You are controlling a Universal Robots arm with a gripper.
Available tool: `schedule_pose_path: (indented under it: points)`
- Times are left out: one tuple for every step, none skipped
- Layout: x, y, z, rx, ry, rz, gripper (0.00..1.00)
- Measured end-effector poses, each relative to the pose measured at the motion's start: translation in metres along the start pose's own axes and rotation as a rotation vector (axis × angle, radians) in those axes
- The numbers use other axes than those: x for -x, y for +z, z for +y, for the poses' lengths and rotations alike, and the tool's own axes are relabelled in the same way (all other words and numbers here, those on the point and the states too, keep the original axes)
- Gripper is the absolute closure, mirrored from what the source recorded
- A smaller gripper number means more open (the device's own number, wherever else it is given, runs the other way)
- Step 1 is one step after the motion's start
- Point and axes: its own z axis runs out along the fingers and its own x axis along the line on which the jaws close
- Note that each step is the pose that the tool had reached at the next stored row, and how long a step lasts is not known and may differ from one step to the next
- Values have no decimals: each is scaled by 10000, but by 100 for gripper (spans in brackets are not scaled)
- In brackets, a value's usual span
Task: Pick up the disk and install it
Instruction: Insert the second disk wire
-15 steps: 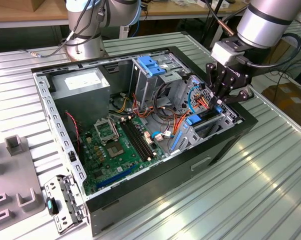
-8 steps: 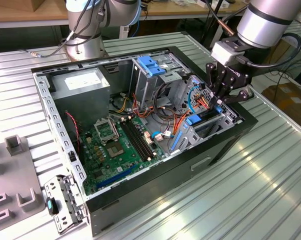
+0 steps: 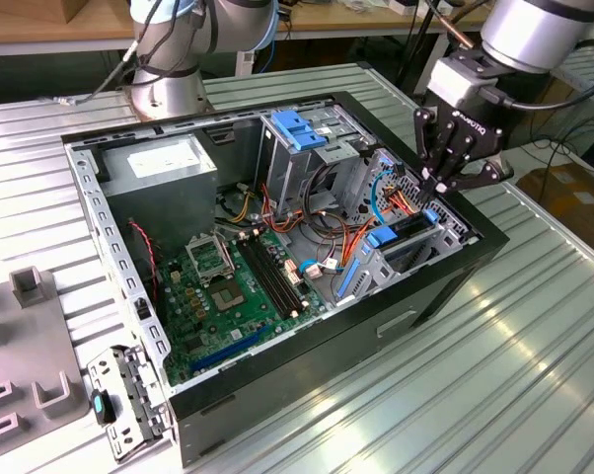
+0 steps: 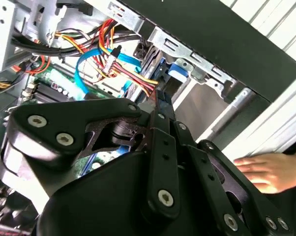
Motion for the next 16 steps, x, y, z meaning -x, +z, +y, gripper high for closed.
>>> schedule_pose_path:
  points:
    - [-1, -38, 1, 40, 1, -1, 89]
    - [-1, -64, 2, 51, 2, -2, 89]
    - [0, -80, 11, 57, 1, -4, 89]
    - [1, -82, 26, 58, 0, -3, 89]
    - [3, -84, 47, 58, 0, -4, 89]
    - [4, -84, 69, 59, 1, -10, 89]
    - [5, -93, 83, 58, 0, -9, 89]
    - [7, -119, 90, 58, 1, -7, 89]
    - [9, -155, 92, 58, 0, -8, 89]
    - [11, -196, 93, 58, -1, -9, 89]
    - [14, -231, 93, 58, -1, -10, 89]
    - [17, -282, 95, 58, 0, -8, 89]
    - [26, -294, 95, 58, 0, -11, 89]
    - [40, -294, 95, 58, 0, -13, 89]
    - [68, -296, 94, 58, 0, -10, 89]
    - [92, -297, 94, 58, 0, -9, 89]
